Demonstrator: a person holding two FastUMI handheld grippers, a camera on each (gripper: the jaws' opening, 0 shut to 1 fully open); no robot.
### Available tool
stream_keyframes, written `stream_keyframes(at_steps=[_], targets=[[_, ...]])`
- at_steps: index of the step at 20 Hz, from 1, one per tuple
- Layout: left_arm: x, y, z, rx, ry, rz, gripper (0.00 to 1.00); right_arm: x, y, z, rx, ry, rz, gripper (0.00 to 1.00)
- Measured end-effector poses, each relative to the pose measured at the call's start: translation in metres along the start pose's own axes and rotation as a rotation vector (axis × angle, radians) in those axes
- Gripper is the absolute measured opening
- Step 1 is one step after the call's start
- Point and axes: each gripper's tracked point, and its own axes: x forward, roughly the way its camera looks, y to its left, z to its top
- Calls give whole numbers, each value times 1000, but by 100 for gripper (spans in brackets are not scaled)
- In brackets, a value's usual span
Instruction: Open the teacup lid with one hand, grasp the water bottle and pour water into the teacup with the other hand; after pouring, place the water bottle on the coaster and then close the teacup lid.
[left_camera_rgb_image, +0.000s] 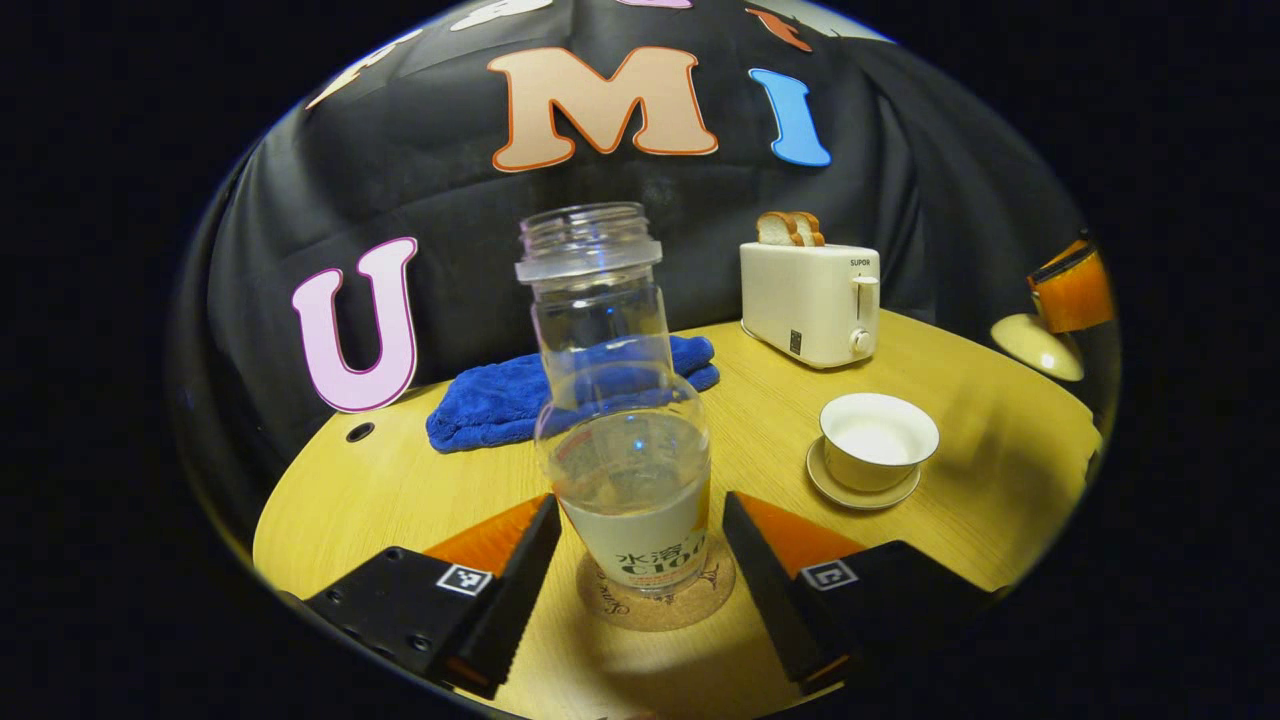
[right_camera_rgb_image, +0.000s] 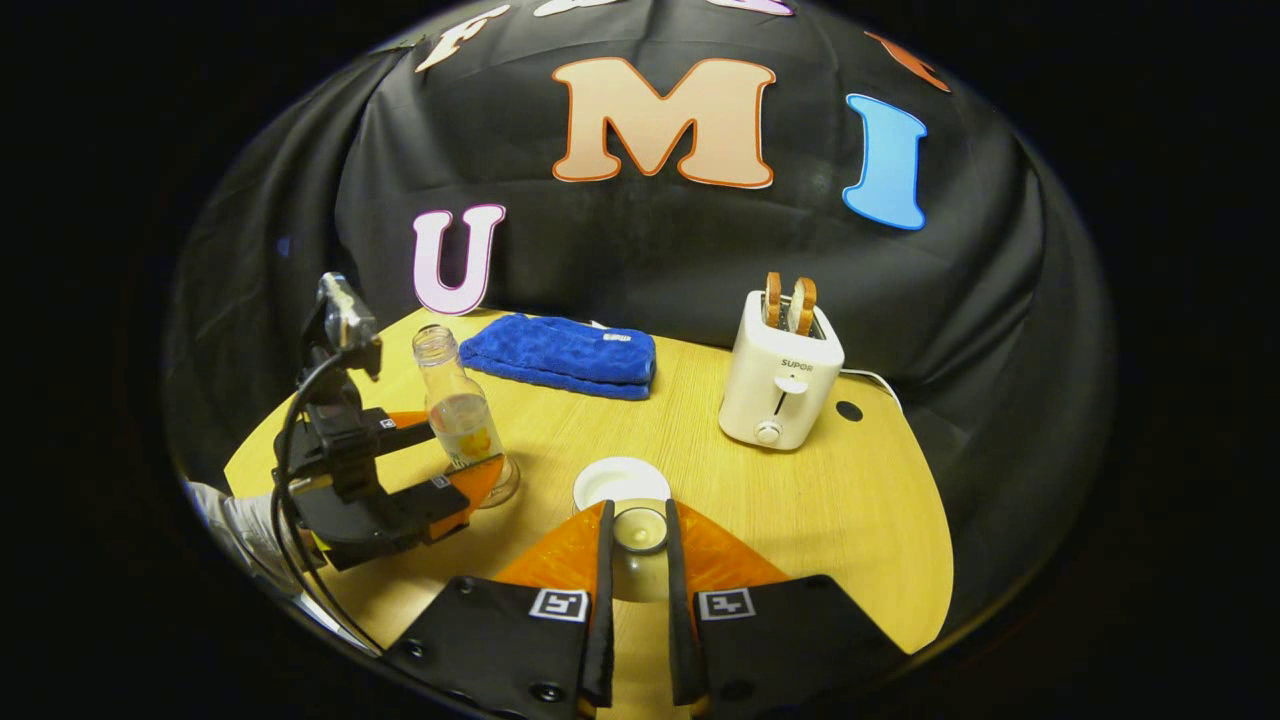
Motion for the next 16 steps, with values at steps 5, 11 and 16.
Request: stream_keyframes(at_steps=[5, 11, 16], targets=[[-20, 6, 8, -5, -19, 28, 98, 30, 9, 14, 64, -48, 31, 24], [-63, 8, 21, -2, -43, 53, 97, 80, 14, 6, 96, -67, 49, 26], [-92, 16, 39, -1, -67, 80, 97, 103, 11, -11, 105, -38, 41, 26]])
